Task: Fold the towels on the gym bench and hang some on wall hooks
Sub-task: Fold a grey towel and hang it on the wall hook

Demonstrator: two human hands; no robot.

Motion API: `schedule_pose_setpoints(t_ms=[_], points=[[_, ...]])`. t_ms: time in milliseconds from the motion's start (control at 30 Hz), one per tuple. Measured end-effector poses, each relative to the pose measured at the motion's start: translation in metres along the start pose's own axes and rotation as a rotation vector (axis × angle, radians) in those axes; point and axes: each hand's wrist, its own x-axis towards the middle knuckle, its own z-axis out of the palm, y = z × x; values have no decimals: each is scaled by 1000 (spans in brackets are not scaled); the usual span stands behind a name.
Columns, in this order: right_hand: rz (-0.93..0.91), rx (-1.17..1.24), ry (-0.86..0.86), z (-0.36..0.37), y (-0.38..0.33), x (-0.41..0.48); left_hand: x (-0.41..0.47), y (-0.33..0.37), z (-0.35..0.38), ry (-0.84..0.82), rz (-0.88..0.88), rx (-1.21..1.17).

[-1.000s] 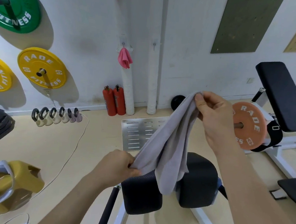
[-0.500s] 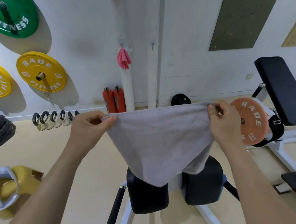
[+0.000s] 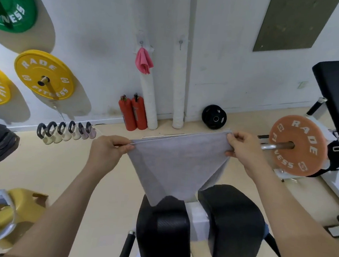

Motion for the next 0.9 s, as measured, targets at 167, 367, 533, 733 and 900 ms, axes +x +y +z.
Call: schedule_pose_setpoints(t_ms=[167,367,533,733,900], points=[[-272,-63,111,5,-13,55,55,13,17,195,49,-63],[-284,-349,49,-11,42,35,30,-23,47,84,151,143],[146,-374,-177,-14,154,-17,-55,-93,78,-311,100,409],[465,-213,-229,-6,217,-85,-130,-126,93,-742,-10,532],[588,-180,-148,-4,224,-106,-149,-119,99,-1010,-50,649]])
